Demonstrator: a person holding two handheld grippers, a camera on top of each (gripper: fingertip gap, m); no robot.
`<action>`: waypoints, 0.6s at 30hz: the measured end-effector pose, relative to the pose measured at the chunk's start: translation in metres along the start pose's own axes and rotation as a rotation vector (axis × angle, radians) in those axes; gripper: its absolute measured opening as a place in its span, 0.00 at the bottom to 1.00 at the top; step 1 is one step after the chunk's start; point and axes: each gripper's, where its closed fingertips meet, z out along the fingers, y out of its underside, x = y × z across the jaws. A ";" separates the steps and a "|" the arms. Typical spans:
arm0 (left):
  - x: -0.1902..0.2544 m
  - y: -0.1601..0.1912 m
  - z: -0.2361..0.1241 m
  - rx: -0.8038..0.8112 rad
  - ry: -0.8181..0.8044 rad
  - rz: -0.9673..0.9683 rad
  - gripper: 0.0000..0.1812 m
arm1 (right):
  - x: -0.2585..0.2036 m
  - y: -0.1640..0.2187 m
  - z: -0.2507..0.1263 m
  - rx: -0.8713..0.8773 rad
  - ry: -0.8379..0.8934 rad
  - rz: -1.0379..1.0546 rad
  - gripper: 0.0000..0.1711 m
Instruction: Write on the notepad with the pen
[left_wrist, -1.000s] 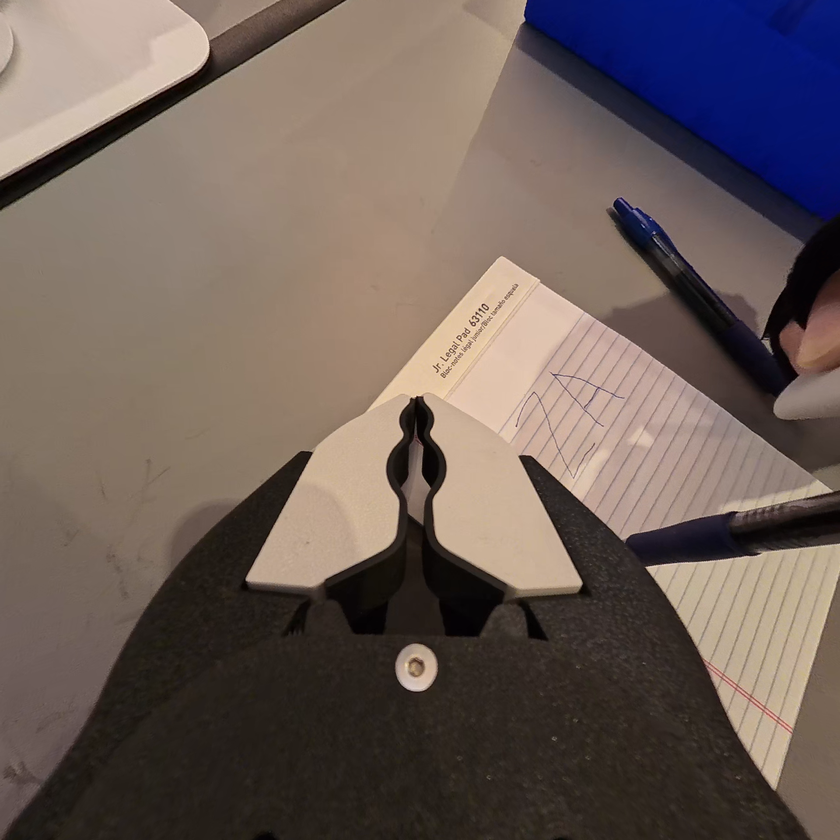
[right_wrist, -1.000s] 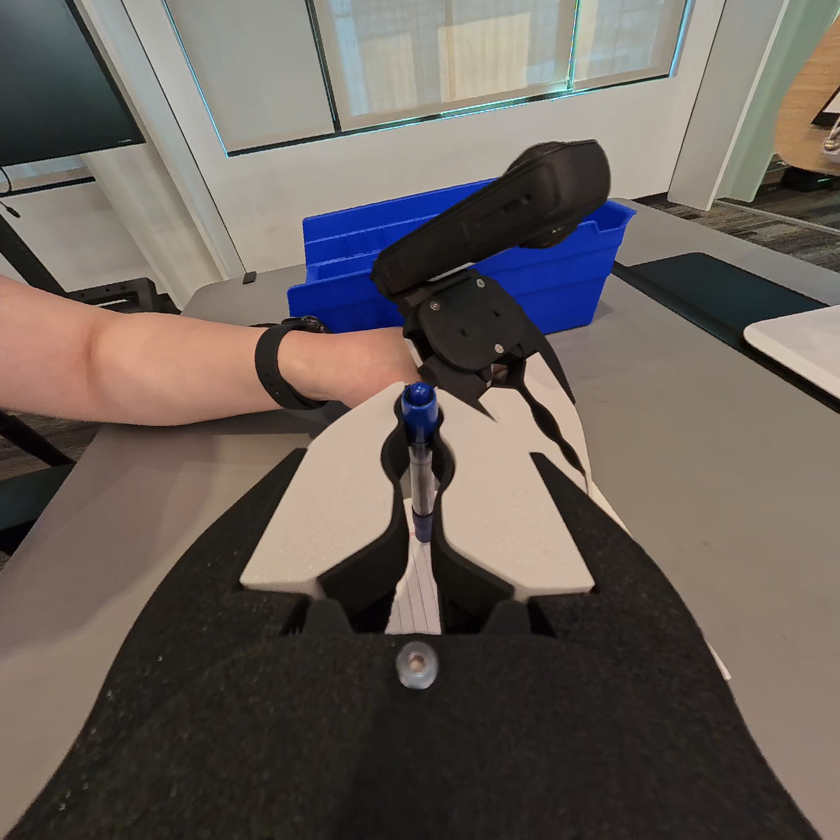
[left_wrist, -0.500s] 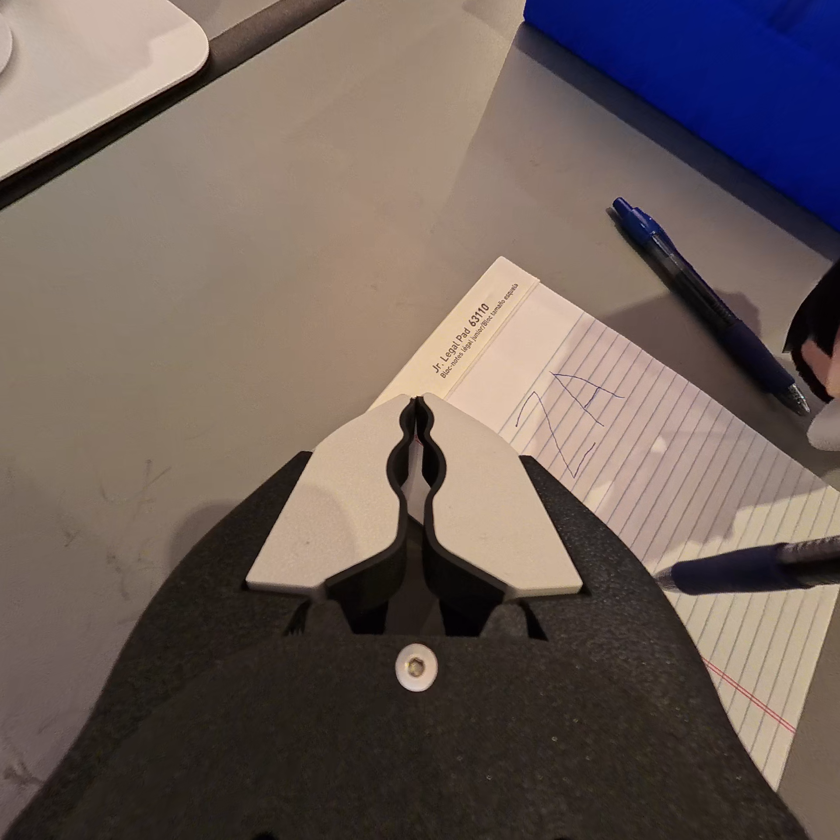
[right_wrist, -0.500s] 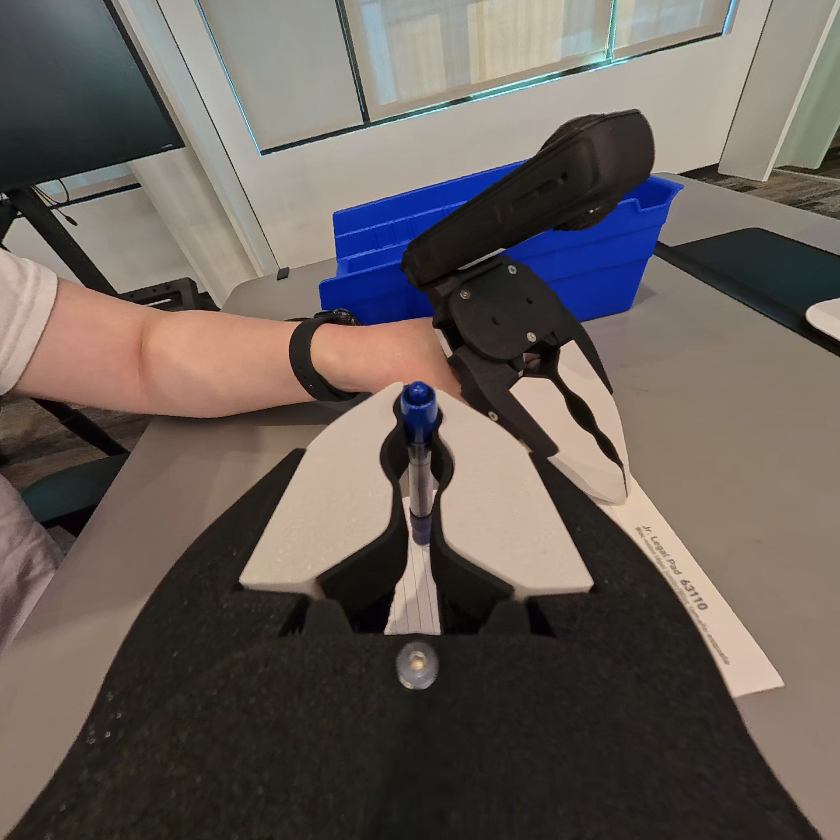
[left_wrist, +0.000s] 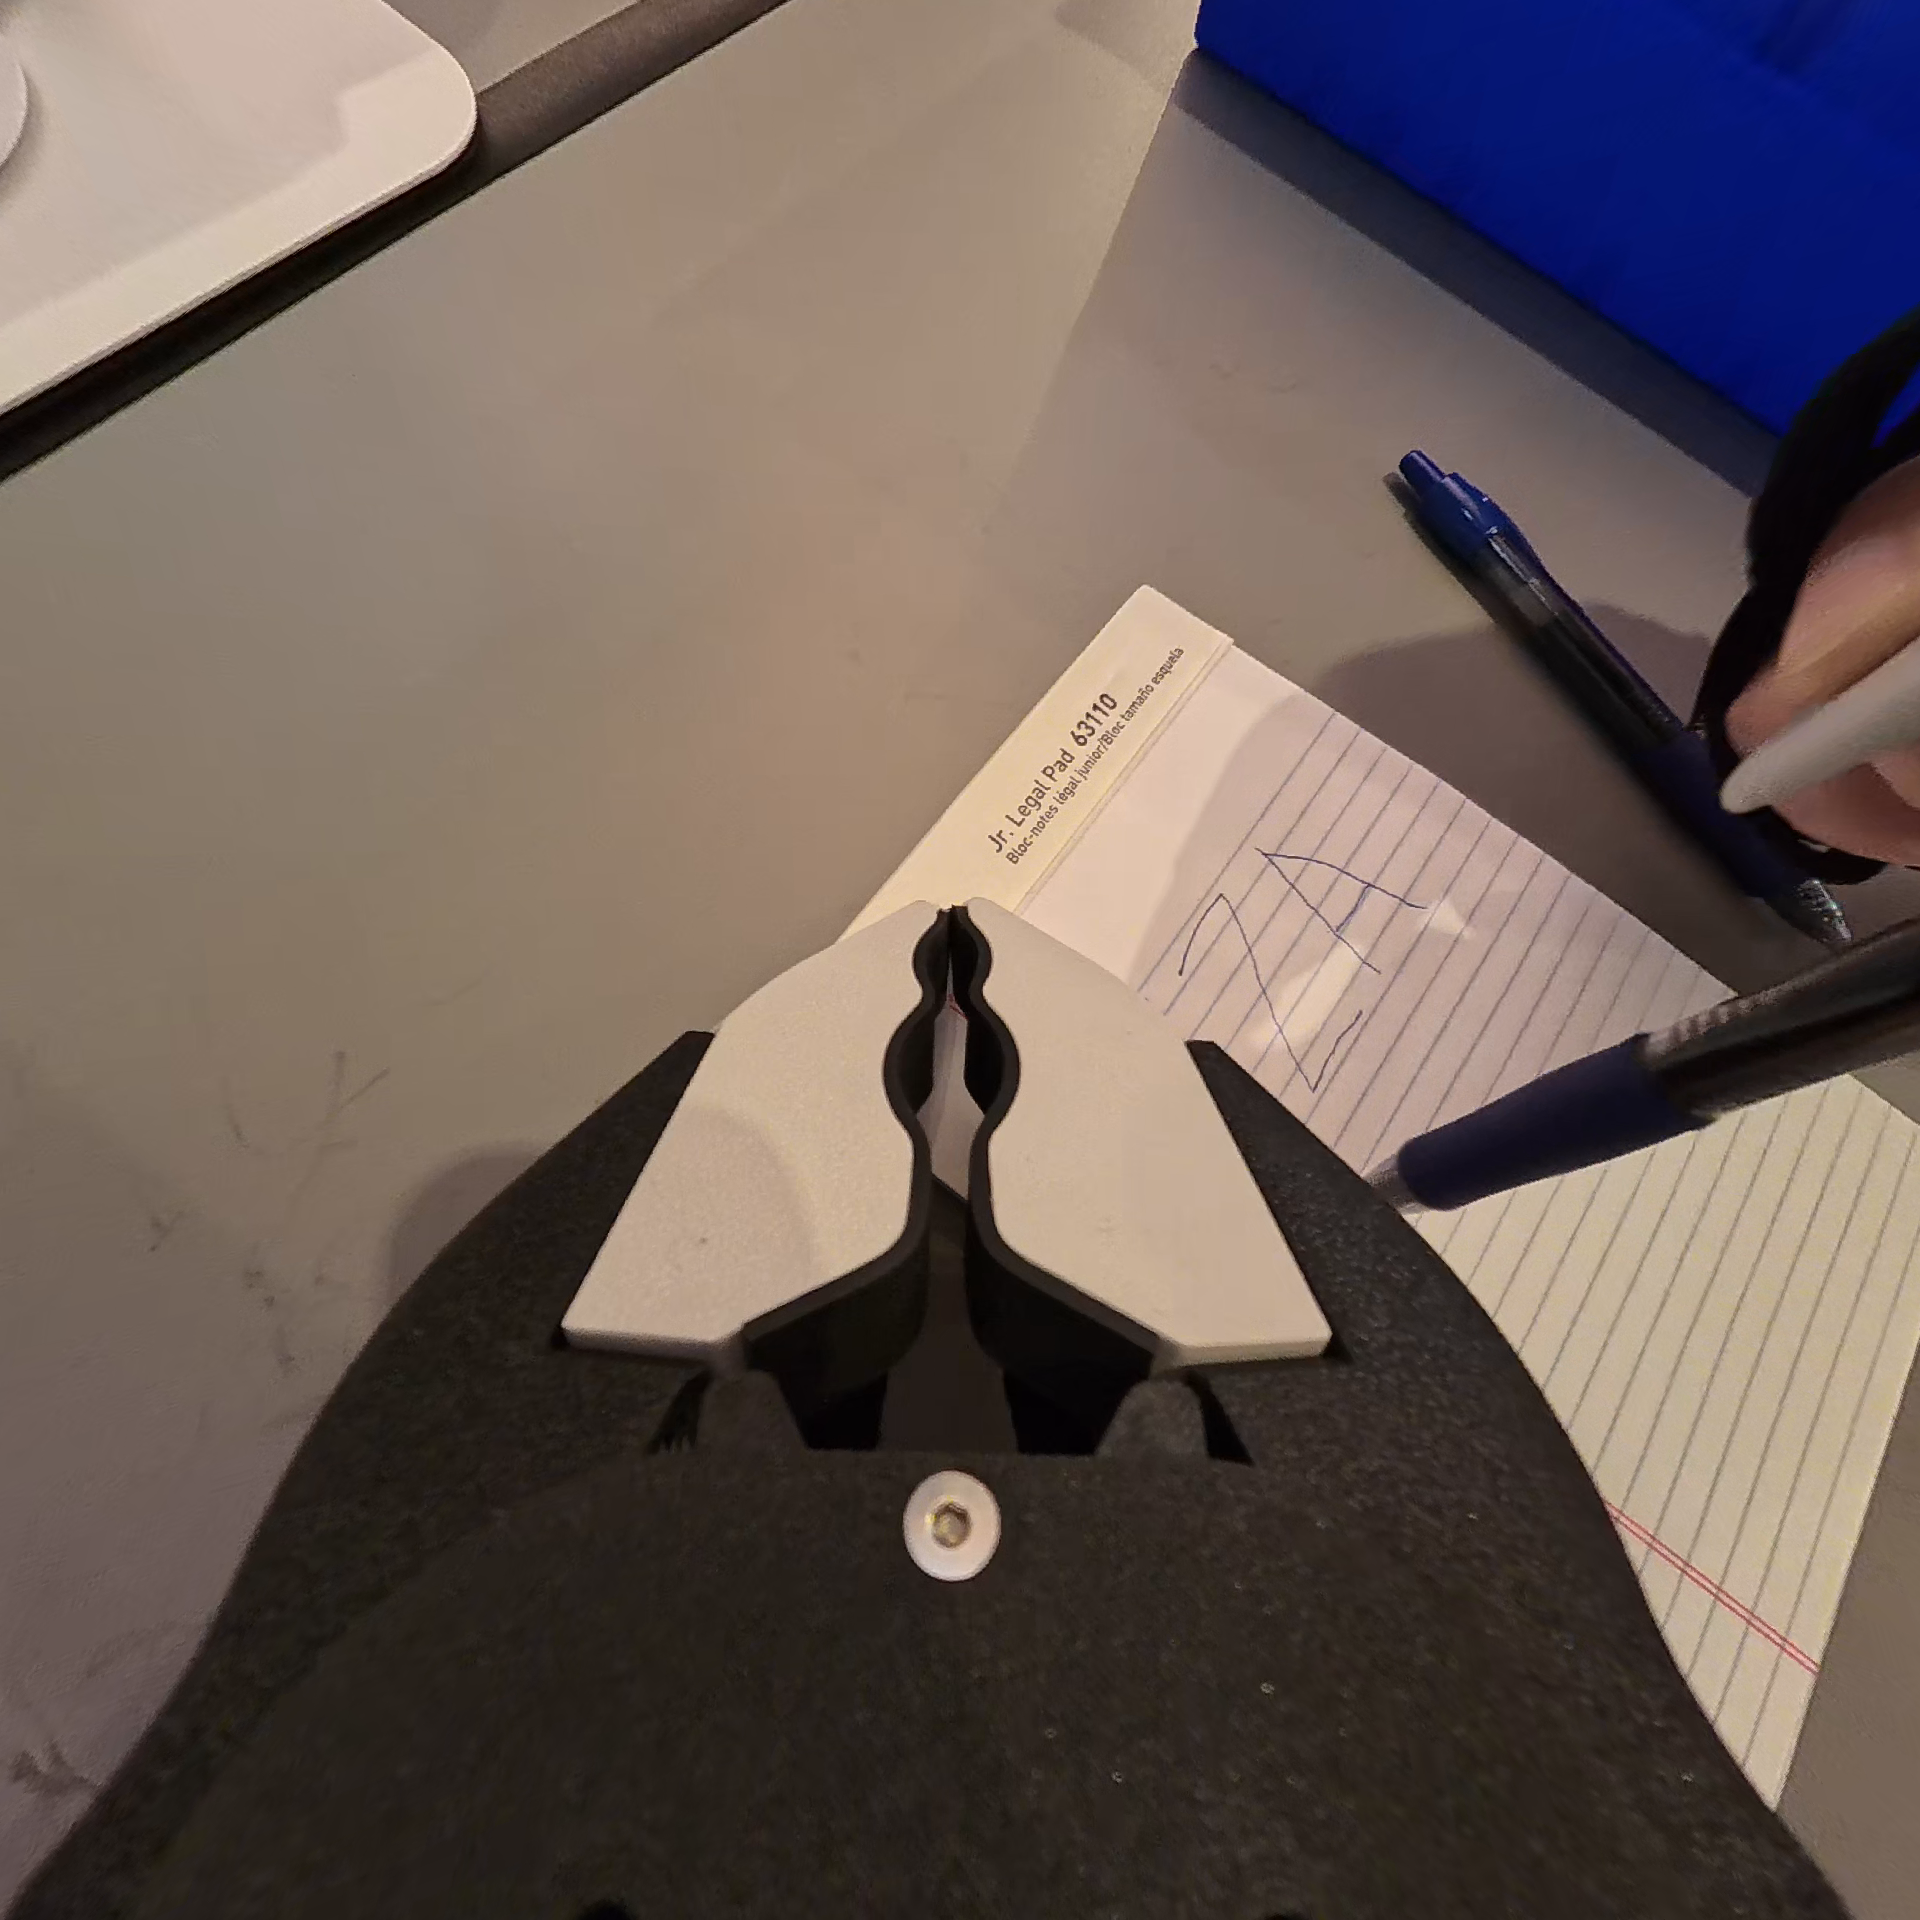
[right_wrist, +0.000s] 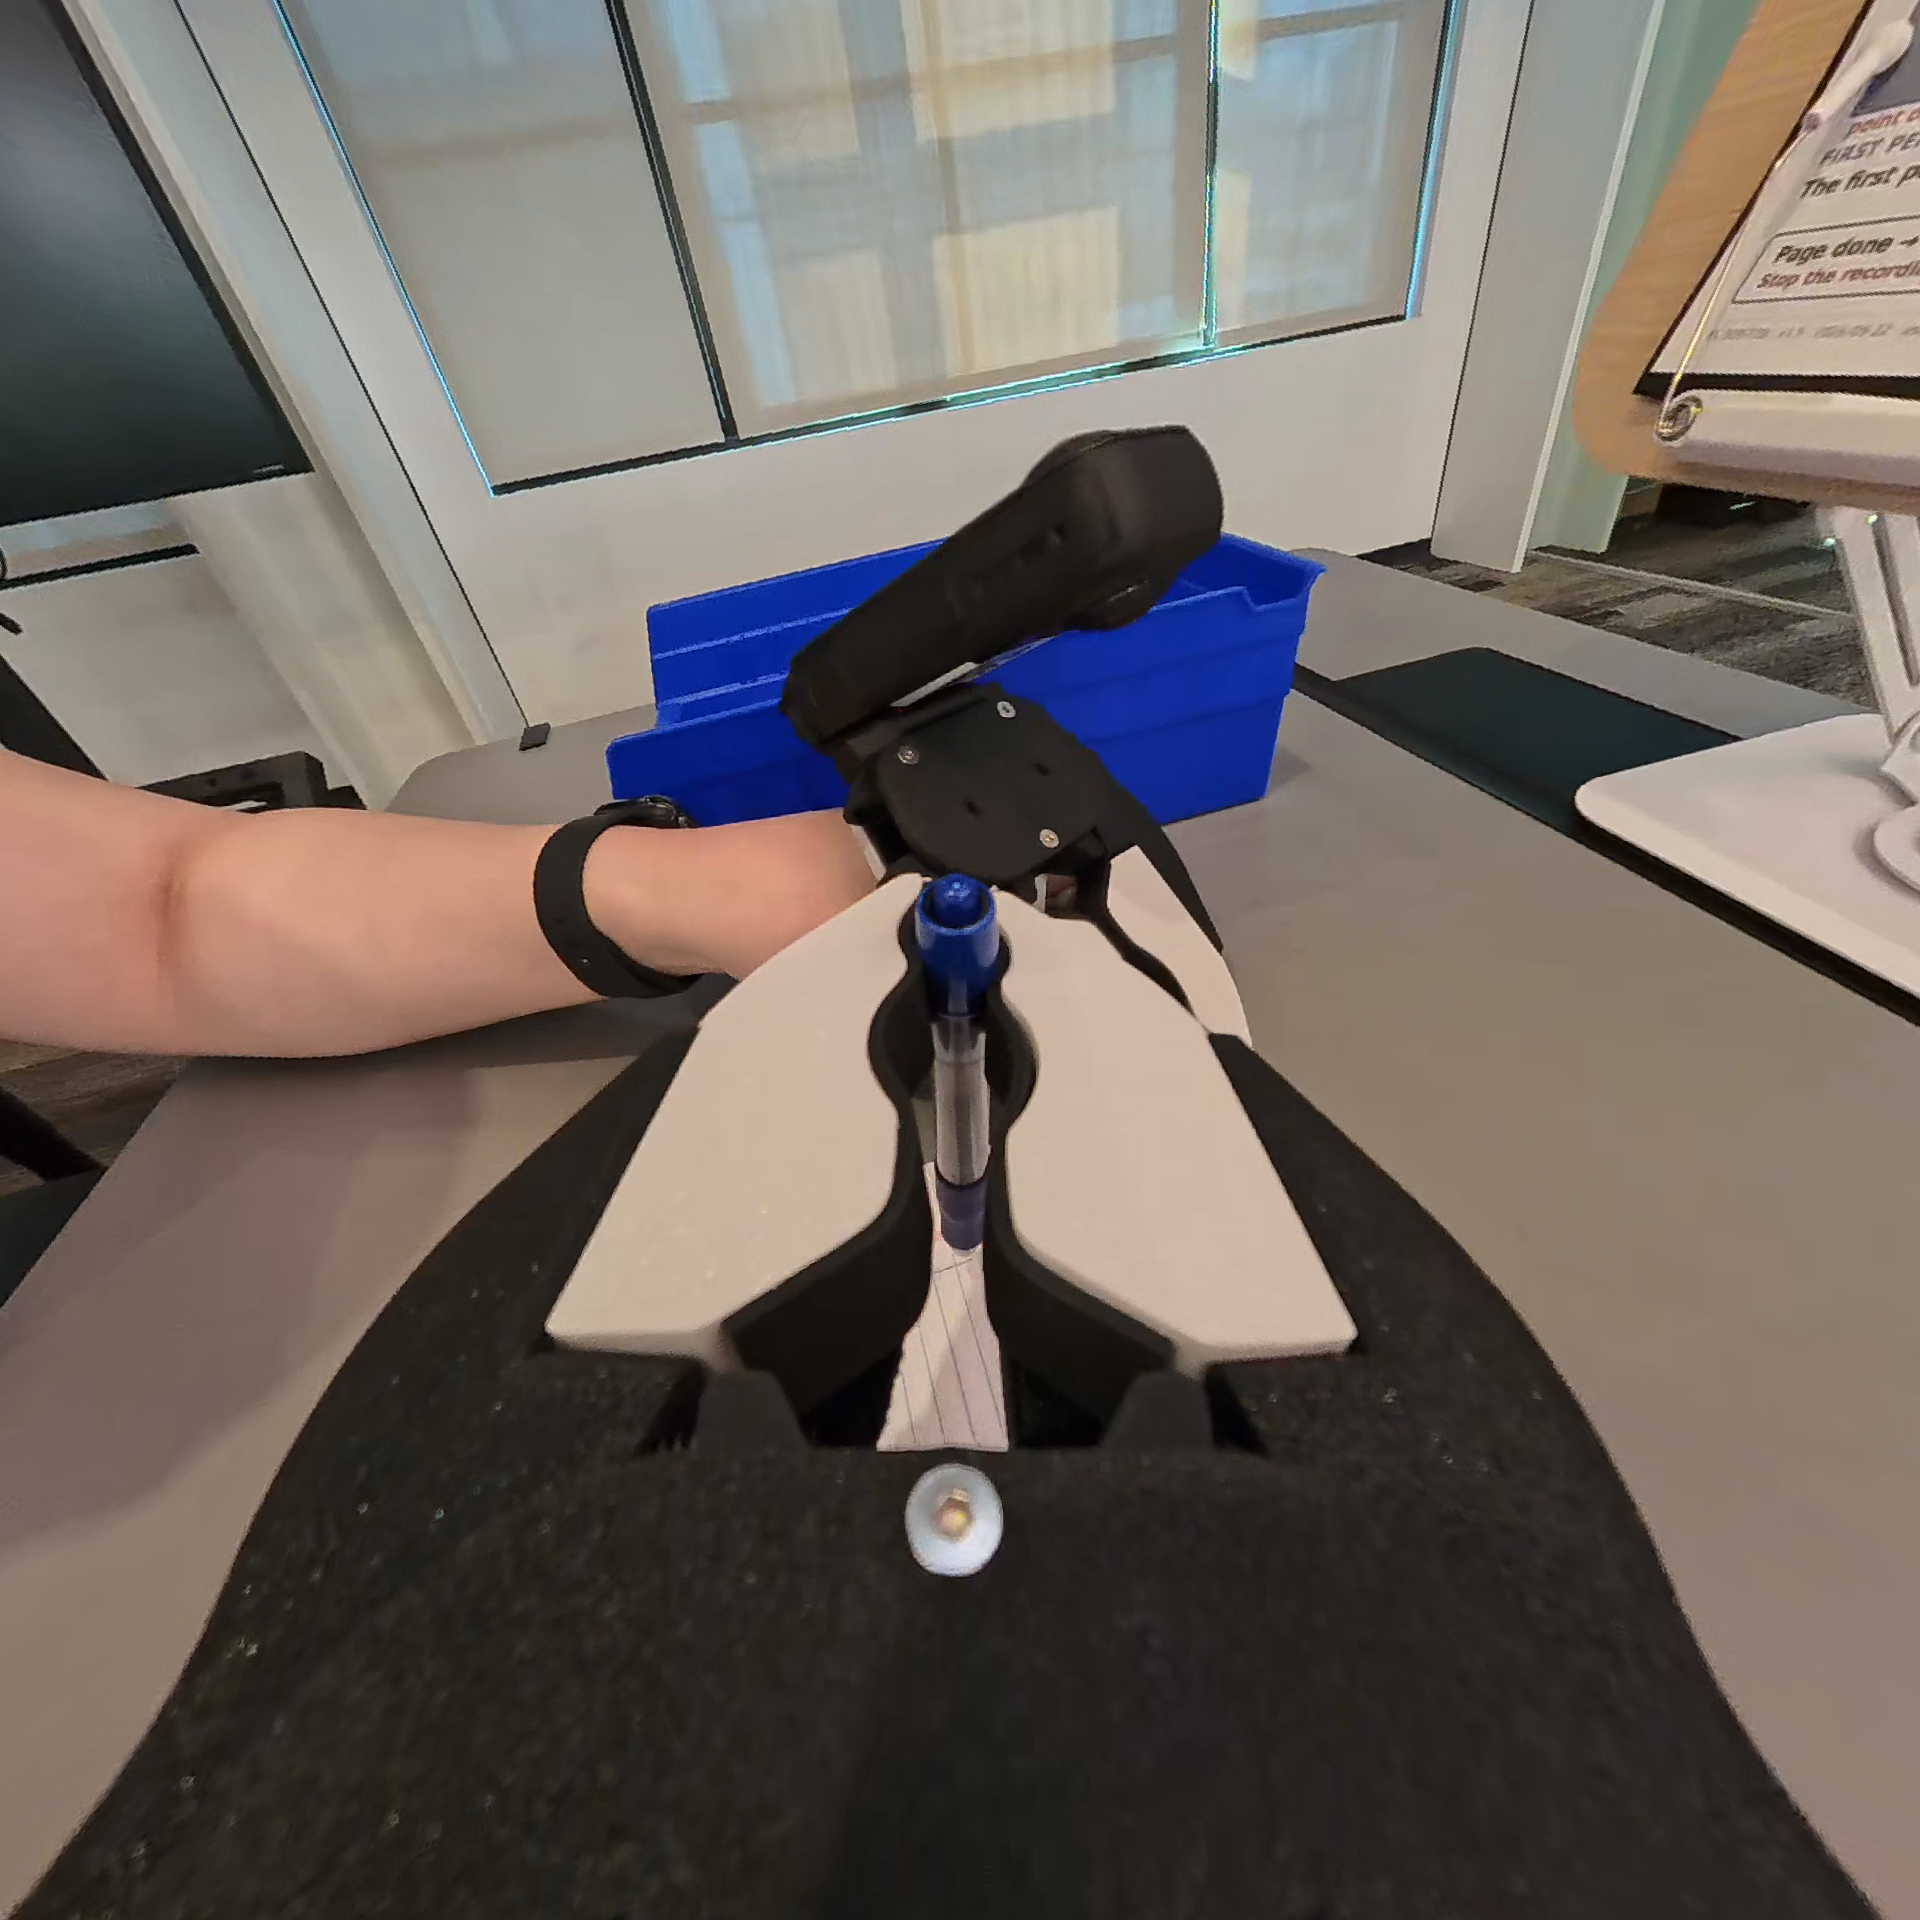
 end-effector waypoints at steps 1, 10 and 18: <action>0.000 0.000 0.000 0.000 0.000 0.000 0.00 | 0.000 0.001 0.001 -0.007 -0.001 -0.002 0.03; 0.000 0.000 0.000 0.000 0.000 0.000 0.00 | 0.005 0.008 0.005 -0.050 0.004 0.009 0.03; 0.000 0.000 0.000 0.000 0.001 0.000 0.00 | 0.006 0.009 -0.006 -0.056 0.001 0.043 0.03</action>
